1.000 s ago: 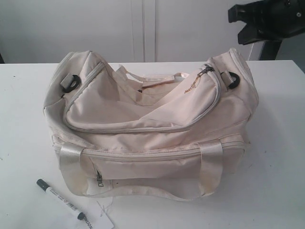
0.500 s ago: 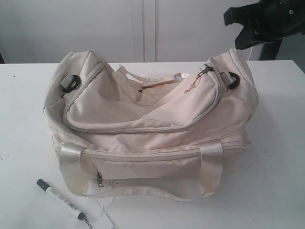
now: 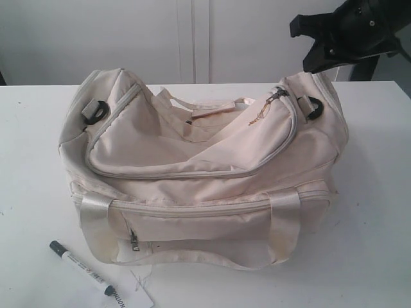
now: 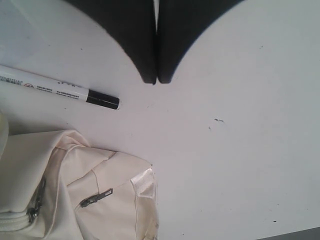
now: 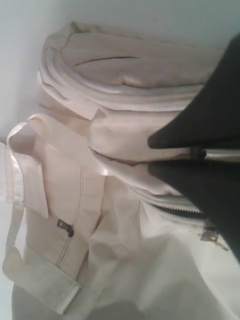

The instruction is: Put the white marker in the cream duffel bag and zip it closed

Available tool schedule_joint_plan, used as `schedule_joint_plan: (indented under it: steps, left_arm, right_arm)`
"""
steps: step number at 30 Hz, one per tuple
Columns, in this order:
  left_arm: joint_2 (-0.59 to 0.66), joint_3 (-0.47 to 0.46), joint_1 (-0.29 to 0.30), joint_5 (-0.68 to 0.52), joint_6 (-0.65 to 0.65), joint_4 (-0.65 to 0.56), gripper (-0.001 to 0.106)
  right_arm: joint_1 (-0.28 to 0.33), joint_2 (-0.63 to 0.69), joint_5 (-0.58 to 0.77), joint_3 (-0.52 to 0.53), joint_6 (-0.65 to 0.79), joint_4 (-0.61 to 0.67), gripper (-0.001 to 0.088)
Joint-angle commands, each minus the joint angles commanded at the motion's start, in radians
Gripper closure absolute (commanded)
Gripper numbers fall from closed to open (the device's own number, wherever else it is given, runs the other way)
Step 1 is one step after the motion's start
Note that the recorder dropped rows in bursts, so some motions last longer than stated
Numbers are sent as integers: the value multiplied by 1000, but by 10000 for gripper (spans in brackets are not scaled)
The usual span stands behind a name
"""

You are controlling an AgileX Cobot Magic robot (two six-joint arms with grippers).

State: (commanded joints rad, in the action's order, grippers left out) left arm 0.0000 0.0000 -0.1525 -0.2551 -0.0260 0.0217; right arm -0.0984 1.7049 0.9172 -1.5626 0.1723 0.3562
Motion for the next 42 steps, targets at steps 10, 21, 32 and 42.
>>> schedule_joint_plan:
  steps: [10, 21, 32, 42]
  left_arm:
    - [0, 0, 0, 0, 0, 0, 1053]
    - [0, 0, 0, 0, 0, 0, 1053]
    - [0, 0, 0, 0, 0, 0, 1053]
    - [0, 0, 0, 0, 0, 0, 1053]
  right_arm:
    - [0, 12, -8, 0, -67, -109, 592]
    - [0, 53, 2, 0, -97, -147, 557]
    - [0, 70, 2, 0, -97, -143, 836]
    - [0, 44, 0, 0, -97, -132, 868]
